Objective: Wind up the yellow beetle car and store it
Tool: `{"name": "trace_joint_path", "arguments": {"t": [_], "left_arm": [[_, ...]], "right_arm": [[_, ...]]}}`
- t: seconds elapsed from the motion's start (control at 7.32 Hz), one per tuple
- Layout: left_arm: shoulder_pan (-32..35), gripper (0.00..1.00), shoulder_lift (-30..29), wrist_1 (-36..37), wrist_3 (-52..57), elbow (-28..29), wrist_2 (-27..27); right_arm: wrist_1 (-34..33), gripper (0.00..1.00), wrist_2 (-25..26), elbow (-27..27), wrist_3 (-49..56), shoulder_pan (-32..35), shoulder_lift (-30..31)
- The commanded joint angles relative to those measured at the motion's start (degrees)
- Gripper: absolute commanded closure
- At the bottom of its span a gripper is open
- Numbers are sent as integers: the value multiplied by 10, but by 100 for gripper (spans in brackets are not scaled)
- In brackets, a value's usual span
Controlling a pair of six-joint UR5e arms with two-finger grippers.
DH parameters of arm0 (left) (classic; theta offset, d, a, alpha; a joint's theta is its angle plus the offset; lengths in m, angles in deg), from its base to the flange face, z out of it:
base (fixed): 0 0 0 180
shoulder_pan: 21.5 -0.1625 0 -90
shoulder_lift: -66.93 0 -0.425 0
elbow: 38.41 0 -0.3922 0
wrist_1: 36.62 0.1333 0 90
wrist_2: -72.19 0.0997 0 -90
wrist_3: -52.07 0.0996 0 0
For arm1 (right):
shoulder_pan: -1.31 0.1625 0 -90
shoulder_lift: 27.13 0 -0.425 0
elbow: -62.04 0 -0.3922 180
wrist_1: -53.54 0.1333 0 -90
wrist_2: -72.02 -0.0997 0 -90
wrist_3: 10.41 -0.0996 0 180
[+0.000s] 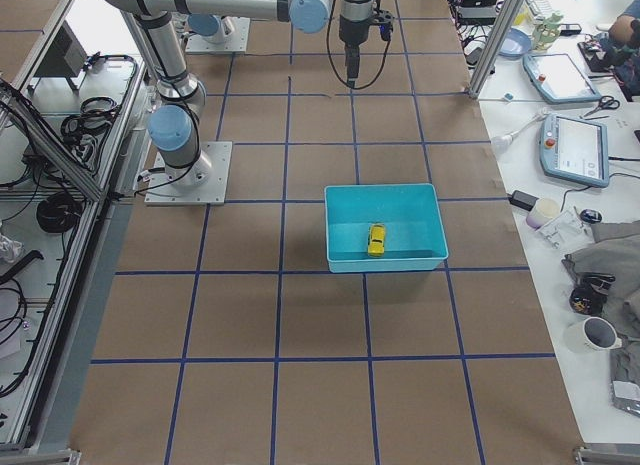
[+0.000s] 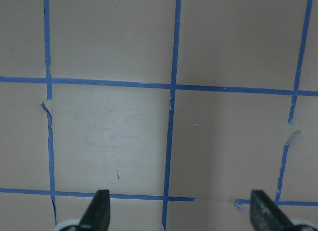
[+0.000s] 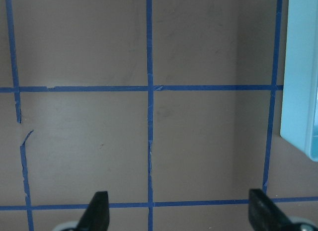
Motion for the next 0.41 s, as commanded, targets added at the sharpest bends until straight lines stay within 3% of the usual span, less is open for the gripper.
{"name": "trace_joint_path", "arguments": {"t": [0.0,0.27], "left_arm": [[0,0,0,1,0,-11,-2],[-1,0,4,1,0,-11,0]], "right_arm": [[12,0,-2,-1,1,4,7],[10,0,-3,-1,5,4,6]]}}
